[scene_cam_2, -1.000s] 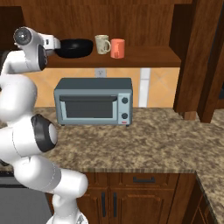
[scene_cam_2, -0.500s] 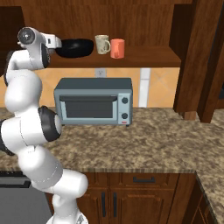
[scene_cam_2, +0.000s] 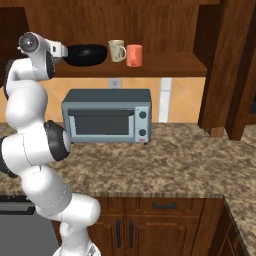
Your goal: Gather all objects into one cabinet and sort the glasses and bowls to opposite sides.
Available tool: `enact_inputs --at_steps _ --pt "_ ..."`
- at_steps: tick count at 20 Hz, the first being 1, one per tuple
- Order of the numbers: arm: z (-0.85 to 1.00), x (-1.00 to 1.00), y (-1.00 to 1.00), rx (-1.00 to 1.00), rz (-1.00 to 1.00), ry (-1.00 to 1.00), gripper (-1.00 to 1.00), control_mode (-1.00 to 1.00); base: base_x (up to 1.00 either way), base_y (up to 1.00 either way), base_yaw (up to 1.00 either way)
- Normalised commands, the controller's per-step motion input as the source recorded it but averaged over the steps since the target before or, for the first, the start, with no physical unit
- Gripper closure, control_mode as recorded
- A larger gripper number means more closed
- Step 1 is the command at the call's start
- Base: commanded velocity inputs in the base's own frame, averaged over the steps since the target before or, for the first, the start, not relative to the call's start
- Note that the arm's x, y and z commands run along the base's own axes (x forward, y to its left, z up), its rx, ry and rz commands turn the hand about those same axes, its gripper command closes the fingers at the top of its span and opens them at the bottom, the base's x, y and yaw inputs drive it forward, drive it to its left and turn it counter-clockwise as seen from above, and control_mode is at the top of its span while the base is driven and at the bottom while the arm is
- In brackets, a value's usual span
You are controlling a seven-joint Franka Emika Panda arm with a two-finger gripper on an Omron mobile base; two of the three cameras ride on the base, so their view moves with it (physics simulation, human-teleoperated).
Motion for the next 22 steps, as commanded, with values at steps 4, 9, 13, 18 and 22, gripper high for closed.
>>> enact_inputs --at_steps 4,9,13,18,22 --pt "0.00 0.00 0.00 0.04 0.00 0.00 1.00 -1.00 0.00 0.00 0.00" --pt "0.00 -0.01 0.00 0.03 0.00 0.00 1.00 -1.00 0.00 0.00 0.00" --pt "0.11 -0.21 0.00 0.08 0.00 0.00 1.00 -1.00 0.00 0.00 0.00" --pt "0.11 -0.58 -0.08 0.07 0.00 -0.01 1.00 -1.00 0.00 0.00 0.00" --pt "0.05 -0.96 -0.38 0.04 0.00 -0.01 1.00 -1.00 0.00 0.00 0.00"
